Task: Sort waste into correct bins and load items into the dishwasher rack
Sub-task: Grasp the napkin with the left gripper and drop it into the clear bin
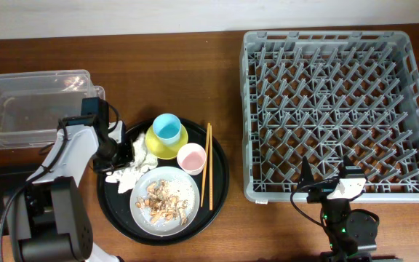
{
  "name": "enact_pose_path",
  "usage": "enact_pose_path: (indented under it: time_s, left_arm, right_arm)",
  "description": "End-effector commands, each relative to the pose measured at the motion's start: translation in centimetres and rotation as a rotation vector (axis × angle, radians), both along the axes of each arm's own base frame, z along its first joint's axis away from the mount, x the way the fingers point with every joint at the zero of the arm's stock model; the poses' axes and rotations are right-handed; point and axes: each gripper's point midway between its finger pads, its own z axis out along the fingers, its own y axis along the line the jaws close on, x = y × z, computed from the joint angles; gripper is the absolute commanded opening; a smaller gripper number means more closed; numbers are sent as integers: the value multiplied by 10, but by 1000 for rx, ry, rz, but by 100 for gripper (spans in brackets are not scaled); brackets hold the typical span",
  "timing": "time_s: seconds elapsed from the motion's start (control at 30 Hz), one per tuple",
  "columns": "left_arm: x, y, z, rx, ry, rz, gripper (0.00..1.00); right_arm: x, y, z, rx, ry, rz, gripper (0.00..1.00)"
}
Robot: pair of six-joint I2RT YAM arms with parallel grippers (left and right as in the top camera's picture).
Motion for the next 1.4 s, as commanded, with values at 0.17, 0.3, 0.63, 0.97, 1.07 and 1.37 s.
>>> enact_pose_path:
  time_s: [0.17,0.3,0.63,0.97,1.07,1.37]
  left_arm:
    - [17,14,73,-11,-24,36,1]
    - [18,22,89,-7,-61,61,1]
    - [52,6,206,-85,-503,46,1]
    - [110,120,264,150,-855,557,0]
    - [116,175,257,337,-883,752,1]
    - [130,203,224,350,-838,792,96]
  right_arm:
    - [0,-3,-3,-8,6,-13,98]
    - [0,-3,-3,-8,6,-13,98]
    - [0,-3,-3,-8,6,-13,98]
    - [0,-3,-3,-8,6,-13,98]
    - [0,-3,-3,-8,6,-13,98]
    - [0,-3,-3,-8,6,-13,98]
